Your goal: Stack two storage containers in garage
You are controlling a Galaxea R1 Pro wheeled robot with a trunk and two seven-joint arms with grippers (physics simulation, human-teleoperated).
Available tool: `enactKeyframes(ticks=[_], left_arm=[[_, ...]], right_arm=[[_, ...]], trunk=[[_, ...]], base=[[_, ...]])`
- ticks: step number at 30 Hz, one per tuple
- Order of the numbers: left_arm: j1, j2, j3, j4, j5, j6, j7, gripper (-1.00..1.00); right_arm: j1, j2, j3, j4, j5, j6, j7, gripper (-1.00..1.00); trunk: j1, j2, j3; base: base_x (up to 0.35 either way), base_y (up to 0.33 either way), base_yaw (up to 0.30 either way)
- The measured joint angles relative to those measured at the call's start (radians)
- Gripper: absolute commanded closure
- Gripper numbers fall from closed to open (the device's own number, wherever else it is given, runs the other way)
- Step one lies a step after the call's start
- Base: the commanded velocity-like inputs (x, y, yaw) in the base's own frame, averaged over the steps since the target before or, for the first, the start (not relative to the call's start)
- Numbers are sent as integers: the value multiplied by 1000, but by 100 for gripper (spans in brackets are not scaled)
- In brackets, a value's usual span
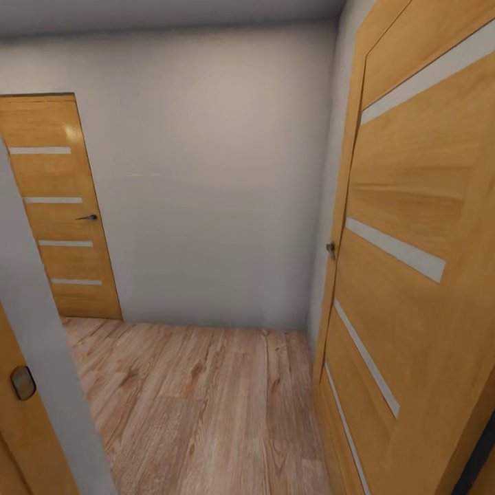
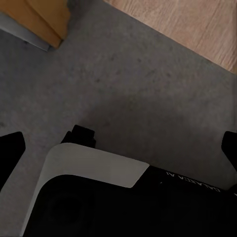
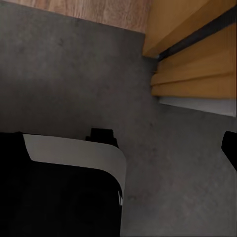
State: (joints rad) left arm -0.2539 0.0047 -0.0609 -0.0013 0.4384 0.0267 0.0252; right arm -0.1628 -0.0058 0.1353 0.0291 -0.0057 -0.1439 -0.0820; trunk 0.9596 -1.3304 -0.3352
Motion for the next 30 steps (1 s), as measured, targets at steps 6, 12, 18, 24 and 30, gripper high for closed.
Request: enactKeyframes(ticks=[6,12,18,24,30], left_arm=[[0,-2,0,0,1,-1,0,-100],[0,-3,0,0,0,-1,0,-100],[0,-2,0,0,0,0,0,-100],[0,-3,0,0,-1,-1,0,-100],[0,-3,0,0,-1,-1,0,-100]], right_arm=[[0,-3,1,0,2,-3,0,-100],[0,-5,2,0,4,-5,1,-100],[0,-5,2,0,4,-6,1,-100],[0,-5,2,0,3,-5,1,-100],[0,0,2,0,2,-3,1,-100]], trunk=[[0,0,0],[0,0,0],[0,0,0],[0,0,0],[0,0,0]], base=[[27,0,1],[19,0,0],[258,0,0],[249,0,0],[42,4,0]])
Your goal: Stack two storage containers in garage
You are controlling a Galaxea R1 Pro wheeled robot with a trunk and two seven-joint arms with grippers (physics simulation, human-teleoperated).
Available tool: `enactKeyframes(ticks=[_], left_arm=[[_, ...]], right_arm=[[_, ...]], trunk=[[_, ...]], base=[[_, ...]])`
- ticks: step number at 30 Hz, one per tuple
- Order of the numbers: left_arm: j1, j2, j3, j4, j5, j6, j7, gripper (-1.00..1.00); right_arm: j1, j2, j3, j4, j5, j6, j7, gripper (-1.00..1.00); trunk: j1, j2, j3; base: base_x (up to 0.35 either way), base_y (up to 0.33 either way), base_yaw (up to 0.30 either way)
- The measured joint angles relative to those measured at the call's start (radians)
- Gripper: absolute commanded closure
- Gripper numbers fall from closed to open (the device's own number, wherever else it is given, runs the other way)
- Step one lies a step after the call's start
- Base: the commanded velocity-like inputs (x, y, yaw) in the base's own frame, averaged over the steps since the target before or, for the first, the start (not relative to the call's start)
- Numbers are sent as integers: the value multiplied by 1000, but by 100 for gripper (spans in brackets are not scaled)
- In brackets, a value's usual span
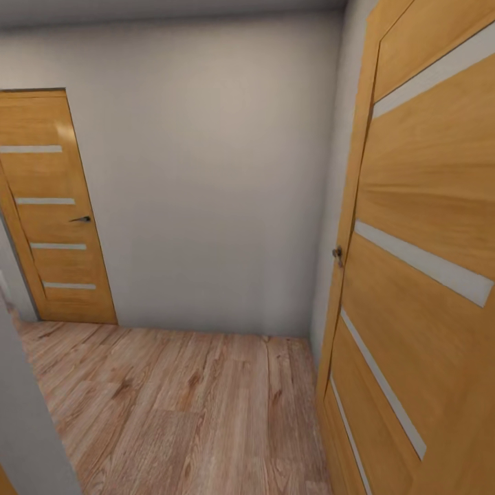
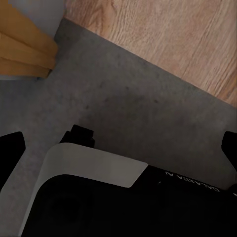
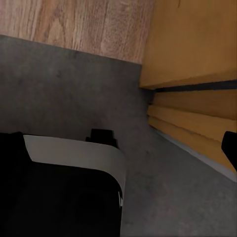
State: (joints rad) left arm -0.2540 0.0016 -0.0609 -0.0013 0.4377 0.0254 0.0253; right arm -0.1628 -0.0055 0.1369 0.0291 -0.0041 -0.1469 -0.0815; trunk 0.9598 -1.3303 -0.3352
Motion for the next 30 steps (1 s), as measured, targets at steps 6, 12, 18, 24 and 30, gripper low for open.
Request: enactKeyframes(ticks=[6,12,18,24,30], left_arm=[[0,-2,0,0,0,0,0,-100],[0,-3,0,0,0,0,0,-100],[0,-3,0,0,0,0,0,-100],[0,0,0,0,0,1,0,-100],[0,0,0,0,0,1,0,-100]], right_arm=[[0,1,0,0,0,1,0,-100],[0,1,0,0,0,1,0,-100],[0,2,0,0,0,1,0,-100],[0,2,0,0,0,0,-1,-100],[0,2,0,0,0,0,0,-100]], trunk=[[0,0,0],[0,0,0],[0,0,0],[-1,0,0],[-1,0,0]], base=[[71,154,0],[15,38,0],[47,2,0],[279,0,0],[316,0,0]])
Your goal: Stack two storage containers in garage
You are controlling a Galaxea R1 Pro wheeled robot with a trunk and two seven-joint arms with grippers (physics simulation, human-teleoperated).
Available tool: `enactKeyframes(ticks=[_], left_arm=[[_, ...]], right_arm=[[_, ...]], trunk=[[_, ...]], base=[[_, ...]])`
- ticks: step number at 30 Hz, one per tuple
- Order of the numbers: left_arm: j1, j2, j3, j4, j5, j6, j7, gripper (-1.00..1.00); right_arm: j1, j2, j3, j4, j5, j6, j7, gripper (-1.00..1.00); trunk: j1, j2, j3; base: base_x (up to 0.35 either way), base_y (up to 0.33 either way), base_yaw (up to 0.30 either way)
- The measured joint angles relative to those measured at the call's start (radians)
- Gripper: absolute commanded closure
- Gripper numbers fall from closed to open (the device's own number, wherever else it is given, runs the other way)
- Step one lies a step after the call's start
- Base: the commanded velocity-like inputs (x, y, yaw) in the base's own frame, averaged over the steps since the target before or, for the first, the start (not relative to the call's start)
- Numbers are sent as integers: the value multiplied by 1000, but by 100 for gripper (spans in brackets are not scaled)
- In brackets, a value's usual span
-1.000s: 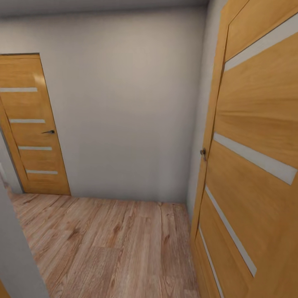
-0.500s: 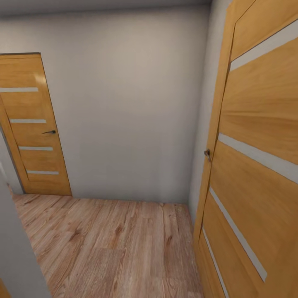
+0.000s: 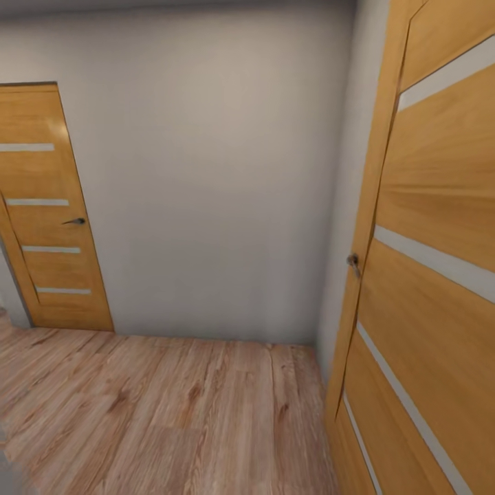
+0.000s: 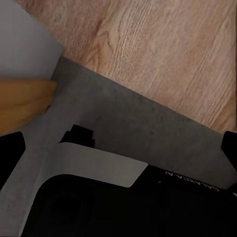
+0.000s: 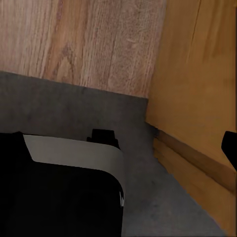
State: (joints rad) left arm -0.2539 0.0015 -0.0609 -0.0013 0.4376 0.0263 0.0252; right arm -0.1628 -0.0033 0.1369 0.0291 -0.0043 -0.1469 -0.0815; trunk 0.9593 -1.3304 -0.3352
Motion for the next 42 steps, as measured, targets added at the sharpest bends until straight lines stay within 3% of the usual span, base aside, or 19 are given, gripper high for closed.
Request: enactKeyframes(ticks=[42], left_arm=[[0,2,0,0,0,0,0,-100]], right_arm=[[0,3,2,0,0,5,-6,-100]], trunk=[[0,0,0]], base=[[319,0,0]])
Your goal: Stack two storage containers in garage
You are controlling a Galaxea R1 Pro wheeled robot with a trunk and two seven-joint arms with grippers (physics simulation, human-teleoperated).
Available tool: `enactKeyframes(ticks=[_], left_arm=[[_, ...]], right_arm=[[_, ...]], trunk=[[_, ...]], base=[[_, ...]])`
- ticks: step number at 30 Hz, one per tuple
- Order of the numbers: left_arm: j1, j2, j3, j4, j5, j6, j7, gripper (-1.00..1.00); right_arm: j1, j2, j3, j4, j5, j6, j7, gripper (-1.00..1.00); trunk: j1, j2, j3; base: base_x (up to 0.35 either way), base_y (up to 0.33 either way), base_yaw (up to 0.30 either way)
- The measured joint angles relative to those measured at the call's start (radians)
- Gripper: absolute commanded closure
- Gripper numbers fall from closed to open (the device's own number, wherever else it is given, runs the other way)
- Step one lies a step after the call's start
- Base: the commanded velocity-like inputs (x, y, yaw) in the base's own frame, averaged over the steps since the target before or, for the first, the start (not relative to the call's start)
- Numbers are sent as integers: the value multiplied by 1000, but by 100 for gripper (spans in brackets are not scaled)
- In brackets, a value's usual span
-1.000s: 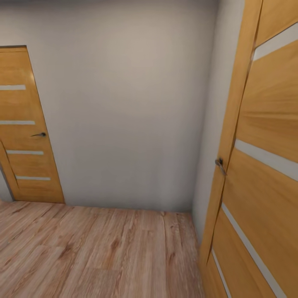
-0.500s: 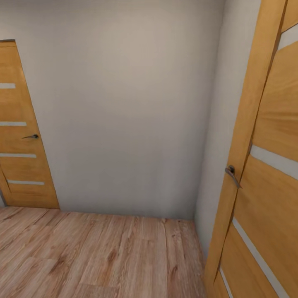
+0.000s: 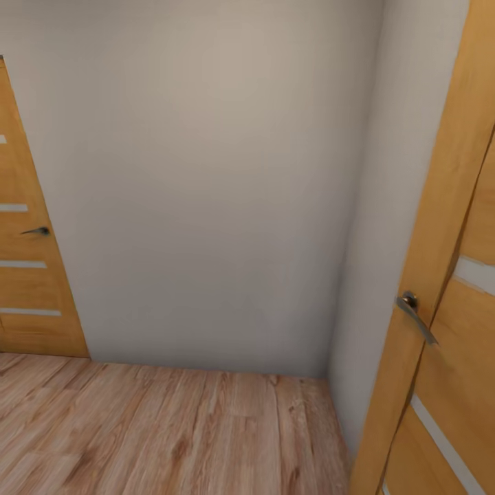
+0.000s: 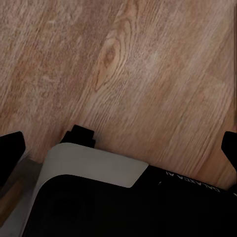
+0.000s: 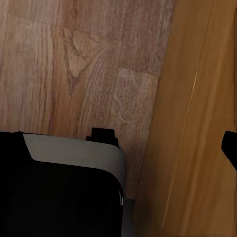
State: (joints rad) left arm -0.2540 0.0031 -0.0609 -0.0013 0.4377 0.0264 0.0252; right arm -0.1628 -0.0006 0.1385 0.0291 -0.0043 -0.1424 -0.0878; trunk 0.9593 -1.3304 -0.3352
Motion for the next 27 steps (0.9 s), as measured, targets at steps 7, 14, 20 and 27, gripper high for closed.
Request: enactKeyframes(ticks=[7,14,20,27], left_arm=[[0,0,0,0,0,0,0,-100],[0,1,0,0,1,0,0,-100],[0,2,0,0,1,-1,0,-100],[0,2,0,0,2,0,0,-100]], right_arm=[[0,-2,0,0,0,-1,0,-100],[0,-3,-1,0,0,-1,1,-100],[0,-3,0,0,0,-1,1,-100],[0,-3,0,0,0,-1,1,-100]], trunk=[[0,0,0],[0,0,0],[0,0,0],[0,0,0]], base=[[319,0,143],[319,0,265],[319,0,273],[319,0,273]])
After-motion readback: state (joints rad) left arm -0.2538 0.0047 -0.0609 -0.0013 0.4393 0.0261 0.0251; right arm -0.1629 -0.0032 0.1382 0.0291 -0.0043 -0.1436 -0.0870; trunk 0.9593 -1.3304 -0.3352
